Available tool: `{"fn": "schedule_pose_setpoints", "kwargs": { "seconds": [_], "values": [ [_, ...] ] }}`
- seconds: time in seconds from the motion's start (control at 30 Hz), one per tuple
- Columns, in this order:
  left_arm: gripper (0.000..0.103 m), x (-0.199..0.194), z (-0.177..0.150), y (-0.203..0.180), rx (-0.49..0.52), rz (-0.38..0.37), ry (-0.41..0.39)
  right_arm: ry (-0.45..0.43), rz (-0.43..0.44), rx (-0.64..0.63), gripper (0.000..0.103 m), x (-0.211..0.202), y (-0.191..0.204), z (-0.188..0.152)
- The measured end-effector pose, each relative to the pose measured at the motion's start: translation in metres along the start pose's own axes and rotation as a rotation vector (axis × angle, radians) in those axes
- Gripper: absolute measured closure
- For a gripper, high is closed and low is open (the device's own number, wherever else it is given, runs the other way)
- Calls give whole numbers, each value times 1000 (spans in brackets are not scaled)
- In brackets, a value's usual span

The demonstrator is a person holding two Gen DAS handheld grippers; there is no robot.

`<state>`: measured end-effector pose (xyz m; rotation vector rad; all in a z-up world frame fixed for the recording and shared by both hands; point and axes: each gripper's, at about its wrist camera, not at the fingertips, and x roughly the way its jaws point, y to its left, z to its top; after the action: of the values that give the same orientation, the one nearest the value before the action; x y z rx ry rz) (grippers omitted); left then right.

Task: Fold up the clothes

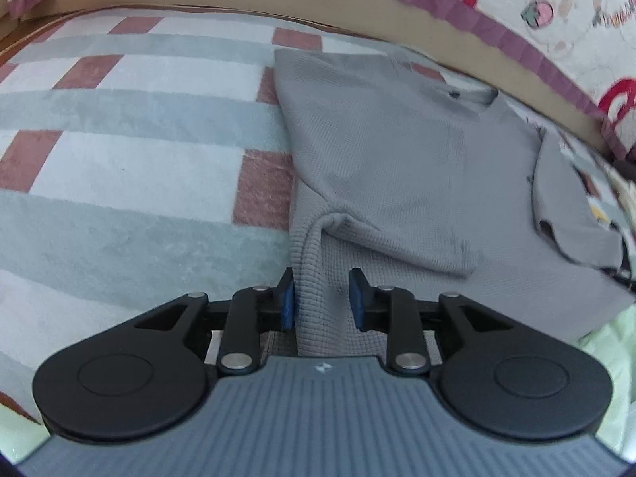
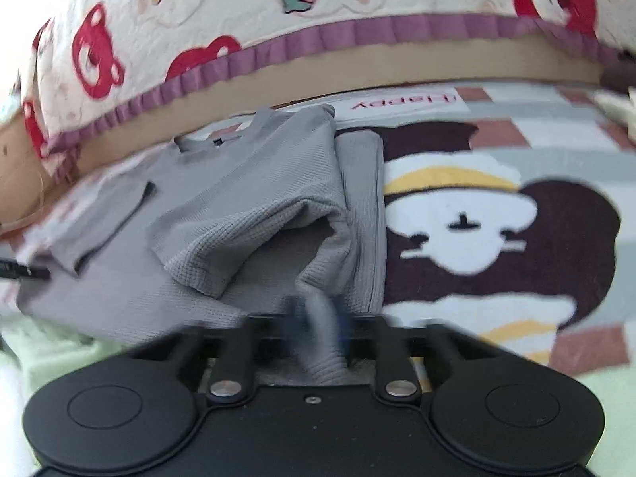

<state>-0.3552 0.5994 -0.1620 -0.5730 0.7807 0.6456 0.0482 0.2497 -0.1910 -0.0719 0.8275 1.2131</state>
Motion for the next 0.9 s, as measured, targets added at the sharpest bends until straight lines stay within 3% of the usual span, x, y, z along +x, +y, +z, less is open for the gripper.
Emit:
{"fn": "schedule_pose_setpoints", "kwargs": {
  "seconds": [0.13, 0.2, 0.27, 0.37, 0.47, 0.6, 0.7, 0.73, 0.77, 0.8, 0.9],
  "values": [
    [95, -18, 1, 5, -55, -73, -66, -81, 120, 168, 97, -19, -14, 9],
    [95, -23, 2, 11, -119, -140, -89, -31, 110, 151, 96, -15, -9, 9],
    [95, -23, 2, 11, -131, -151, -97, 8, 82, 114, 94, -8, -2, 5],
    [94, -23, 0, -6, -22, -100, -108, 28, 49, 87, 88, -1, 5, -1],
    [91, -22, -2, -27, 115, -75, -112, 48, -15, 19, 67, 4, 13, -4],
    [91, -20, -4, -35, 147, -194, -53, 61, -78, -65, 63, 11, 22, -5],
    [91, -18, -4, -41, 179, -165, -45, 50, -60, -39, 62, 10, 19, -4],
    [91, -18, -5, -41, 178, -155, -45, 43, -47, -28, 65, 8, 18, -4],
    [91, -20, -6, -41, 177, -142, -46, 37, -35, -18, 85, 6, 18, -3],
    [91, -21, -7, -42, 185, -126, -51, 31, -22, -7, 95, 4, 17, -3],
    [81, -27, -8, -45, 207, -56, -75, 21, -33, 15, 96, 2, 14, -3]
  ]
}}
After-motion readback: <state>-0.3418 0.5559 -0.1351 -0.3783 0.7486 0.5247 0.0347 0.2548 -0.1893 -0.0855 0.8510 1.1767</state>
